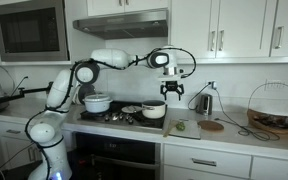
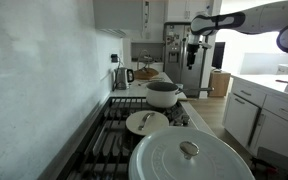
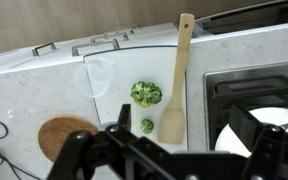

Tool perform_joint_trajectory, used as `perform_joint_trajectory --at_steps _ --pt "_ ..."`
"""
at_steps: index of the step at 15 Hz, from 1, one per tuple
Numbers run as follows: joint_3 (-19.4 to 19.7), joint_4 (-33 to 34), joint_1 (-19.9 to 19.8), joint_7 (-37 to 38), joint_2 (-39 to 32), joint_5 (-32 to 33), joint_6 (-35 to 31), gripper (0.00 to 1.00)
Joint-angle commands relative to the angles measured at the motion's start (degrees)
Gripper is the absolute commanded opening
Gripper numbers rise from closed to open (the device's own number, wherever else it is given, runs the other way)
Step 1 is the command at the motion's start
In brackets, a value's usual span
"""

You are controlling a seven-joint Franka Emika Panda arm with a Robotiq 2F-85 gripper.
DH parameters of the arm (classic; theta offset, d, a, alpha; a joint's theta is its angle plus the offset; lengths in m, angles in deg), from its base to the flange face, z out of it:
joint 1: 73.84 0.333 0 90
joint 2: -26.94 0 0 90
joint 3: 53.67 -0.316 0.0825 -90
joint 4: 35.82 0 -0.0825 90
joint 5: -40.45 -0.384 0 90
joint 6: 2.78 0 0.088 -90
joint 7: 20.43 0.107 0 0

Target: Remove the wooden spatula from the chopping board and use it to stir the contents in the pot on the right side of the stove, return the wooden spatula to the chopping board

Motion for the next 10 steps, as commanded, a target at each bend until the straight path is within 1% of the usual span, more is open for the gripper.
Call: perform_joint_trajectory --at_steps 1,10 --pt "0.44 -8.78 0.43 -0.09 3.76 1.76 -4.87 1.00" --pt "0.91 -22.95 0.50 1.51 8.59 3.04 -11.86 1.00"
